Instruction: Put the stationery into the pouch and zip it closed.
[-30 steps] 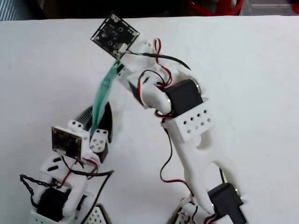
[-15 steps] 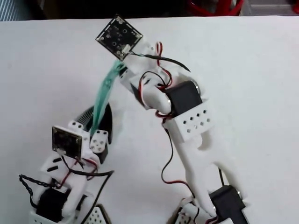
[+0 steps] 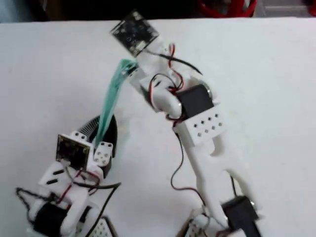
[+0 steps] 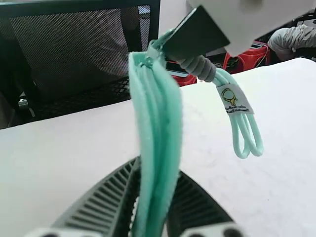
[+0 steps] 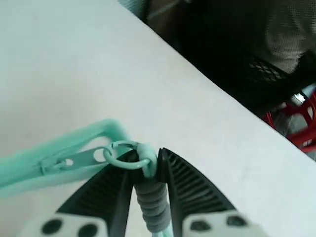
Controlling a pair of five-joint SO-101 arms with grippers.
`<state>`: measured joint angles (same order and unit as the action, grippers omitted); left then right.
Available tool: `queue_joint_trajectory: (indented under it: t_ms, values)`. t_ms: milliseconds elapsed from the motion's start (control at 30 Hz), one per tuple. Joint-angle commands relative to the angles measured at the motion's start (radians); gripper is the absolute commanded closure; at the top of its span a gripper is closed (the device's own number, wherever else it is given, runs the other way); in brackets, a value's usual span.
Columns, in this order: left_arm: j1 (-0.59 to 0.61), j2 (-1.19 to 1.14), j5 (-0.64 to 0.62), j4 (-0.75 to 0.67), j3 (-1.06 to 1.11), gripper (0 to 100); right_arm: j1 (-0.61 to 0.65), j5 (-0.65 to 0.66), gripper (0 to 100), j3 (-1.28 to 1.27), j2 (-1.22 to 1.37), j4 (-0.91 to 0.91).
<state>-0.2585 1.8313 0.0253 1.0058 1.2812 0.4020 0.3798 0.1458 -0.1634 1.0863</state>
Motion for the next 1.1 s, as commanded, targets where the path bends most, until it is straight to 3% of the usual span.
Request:
queue_joint_trajectory:
  t_ms: [0,600,767,967,1067]
  values:
    - [-0.008,-0.008,0.005,0.063,-0.002,98,-0.143,-0.014,98.0,0.011,0.035,-0.067]
    - [-0.005,-0.008,0.002,0.057,0.002,98,-0.226,-0.014,98.1,0.023,0.11,-0.211]
    - [-0.001,-0.008,0.006,-0.063,0.08,98,-0.206,-0.025,97.1,0.023,0.054,-0.154]
    - [0.001,-0.008,0.074,-0.196,0.149,98,-0.188,-0.097,71.7,0.02,-0.13,-0.033]
    - [0.022,-0.008,0.068,-0.219,0.12,98,-0.177,-0.081,71.9,0.017,-0.208,0.033]
